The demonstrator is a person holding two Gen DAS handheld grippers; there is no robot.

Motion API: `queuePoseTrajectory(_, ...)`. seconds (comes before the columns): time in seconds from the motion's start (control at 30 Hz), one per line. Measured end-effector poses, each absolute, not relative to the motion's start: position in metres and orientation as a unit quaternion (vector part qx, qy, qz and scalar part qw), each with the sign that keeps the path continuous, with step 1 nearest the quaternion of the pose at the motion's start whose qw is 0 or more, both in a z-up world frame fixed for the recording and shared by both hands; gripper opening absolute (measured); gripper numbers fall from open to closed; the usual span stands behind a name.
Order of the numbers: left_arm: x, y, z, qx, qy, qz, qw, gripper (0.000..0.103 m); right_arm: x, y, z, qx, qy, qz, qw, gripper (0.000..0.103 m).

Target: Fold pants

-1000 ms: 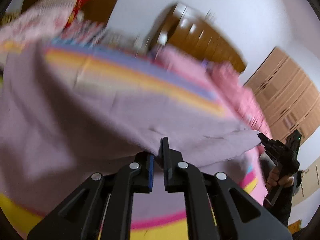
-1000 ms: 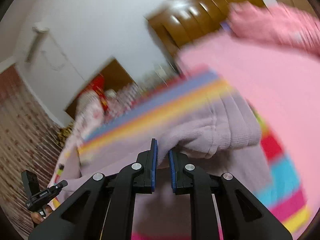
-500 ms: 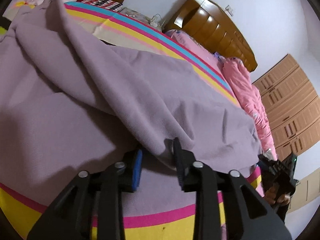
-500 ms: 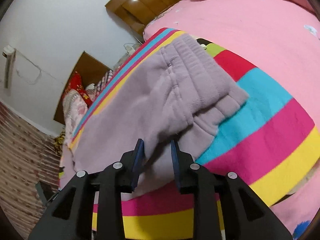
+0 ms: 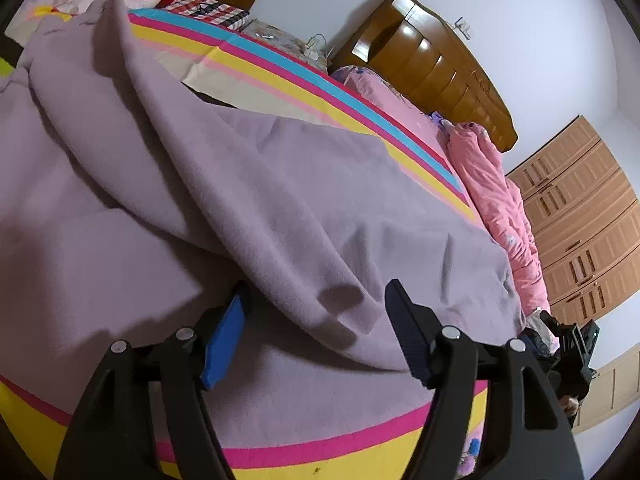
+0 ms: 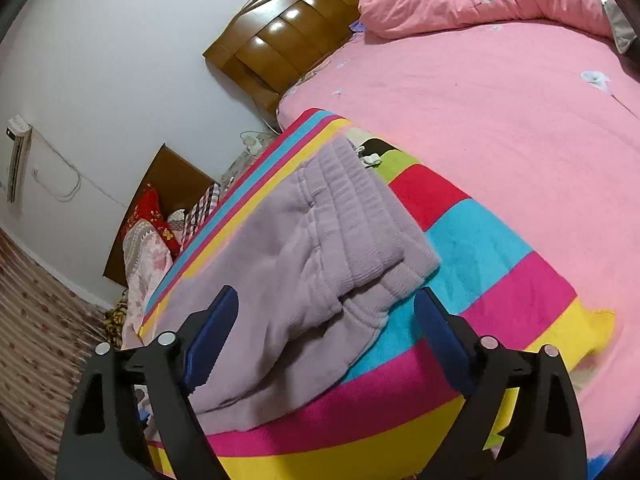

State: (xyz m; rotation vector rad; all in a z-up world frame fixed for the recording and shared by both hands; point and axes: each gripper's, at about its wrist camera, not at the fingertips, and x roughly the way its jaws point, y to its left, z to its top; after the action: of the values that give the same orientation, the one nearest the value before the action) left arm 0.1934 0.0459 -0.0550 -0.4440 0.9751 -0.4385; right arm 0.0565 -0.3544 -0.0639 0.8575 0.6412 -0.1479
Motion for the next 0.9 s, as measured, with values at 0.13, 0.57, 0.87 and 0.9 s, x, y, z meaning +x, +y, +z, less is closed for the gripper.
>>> queuePoseTrajectory(0.13,0.199,0.046,-0.054,-0.214,0.463,-0.201,0.837,0.07,0.073,-0.357,-0.072,0.418,0.327,-0.067,0.845,0.077)
queuePoseTrajectory(0.57,0.209,0.045,-0.053,-0.191,0.467,-0.186,0.843,0.014,0.072,-0.37,-0.065,0.387,0.307,-0.112,0.862,0.021)
queuePoseTrajectory(0.87,0.169,0.071,-0.003,-0.19,0.401,-0.193,0.875,0.013,0.067,-0.359,-0.018,0.349,0.256,-0.094,0.897,0.018)
queuePoseTrajectory(0.9,0.163,0.073,-0.012,-0.19,0.413,-0.186,0.871,0.013,0.064,-0.359,-0.024,0.348,0.267,-0.097,0.893,0.018)
